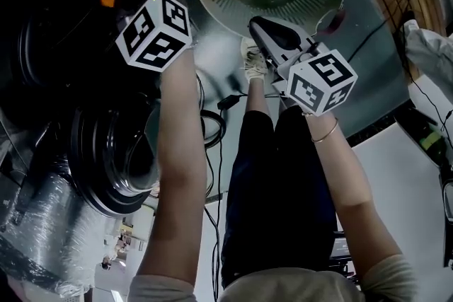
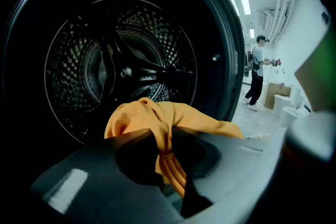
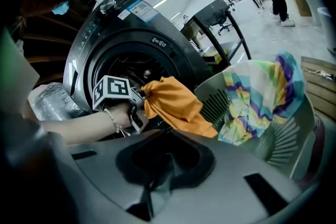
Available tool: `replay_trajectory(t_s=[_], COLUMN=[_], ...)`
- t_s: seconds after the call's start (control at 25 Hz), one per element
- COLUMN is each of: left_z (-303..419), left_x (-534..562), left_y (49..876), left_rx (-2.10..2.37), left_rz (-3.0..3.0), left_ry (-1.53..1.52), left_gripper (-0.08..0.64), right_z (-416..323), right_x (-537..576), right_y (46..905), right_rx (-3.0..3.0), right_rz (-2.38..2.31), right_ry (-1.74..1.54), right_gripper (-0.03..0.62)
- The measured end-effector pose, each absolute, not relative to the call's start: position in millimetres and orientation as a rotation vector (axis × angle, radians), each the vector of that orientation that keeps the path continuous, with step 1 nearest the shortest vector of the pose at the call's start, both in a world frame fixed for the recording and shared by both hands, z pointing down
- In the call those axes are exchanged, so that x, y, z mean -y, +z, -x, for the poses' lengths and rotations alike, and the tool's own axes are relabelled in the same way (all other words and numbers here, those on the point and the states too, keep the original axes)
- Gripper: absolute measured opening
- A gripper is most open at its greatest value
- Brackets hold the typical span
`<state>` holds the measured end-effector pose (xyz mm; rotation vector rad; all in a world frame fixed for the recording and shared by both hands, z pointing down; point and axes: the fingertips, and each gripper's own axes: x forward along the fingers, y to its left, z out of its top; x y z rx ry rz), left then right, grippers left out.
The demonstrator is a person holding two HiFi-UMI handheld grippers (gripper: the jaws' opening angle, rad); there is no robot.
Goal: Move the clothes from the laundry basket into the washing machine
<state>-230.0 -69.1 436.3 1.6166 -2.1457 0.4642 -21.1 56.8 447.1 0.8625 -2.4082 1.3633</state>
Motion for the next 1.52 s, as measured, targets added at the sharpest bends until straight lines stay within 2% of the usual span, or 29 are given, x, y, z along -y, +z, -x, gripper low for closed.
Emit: replay_trajectory(t_s=[0.4,0.48,0.52,0.6,0.72,0.92,1.16,1.28,1.32,1.4,1.52], left_z=[311,315,312,299,270,207,178,184,189,201,222], left_x=[110,116,118,120,103,66,46,56,60,69,82], left_y=[385,390,394,403,410,458,518,533,534,526,501], left_rx=[2.440,2.437,2.411,2.330,2.247,2.010,1.854,1.871,1.884,1.930,2.021], left_rz=[-1.554,-1.530,-1.533,-1.569,-1.636,-1.710,-1.620,-1.601,-1.601,-1.621,-1.666], left_ry=[0.342,0.331,0.327,0.297,0.299,0.482,0.604,0.748,0.799,0.830,0.788], left_gripper=[0.069,0.090,0.127,0.247,0.261,0.282,0.285,0.272,0.231,0.076,0.058], right_z=[29,31,32,33,34,35,28,27,26,23,21], right_x=[-52,-52,-53,-53,-56,-58,-54,-54,-53,-53,-55], right_y=[451,451,451,451,450,447,451,452,453,454,455], right_rx=[2.397,2.401,2.402,2.404,2.407,2.411,2.410,2.412,2.411,2.406,2.401], right_rz=[-0.857,-0.854,-0.851,-0.844,-0.833,-0.816,-0.834,-0.834,-0.838,-0.850,-0.854], right_ry=[1.387,1.399,1.400,1.406,1.426,1.426,1.429,1.424,1.419,1.415,1.421], right_gripper=[0.026,0.026,0.026,0.026,0.026,0.026,0.026,0.026,0.026,0.026,0.026])
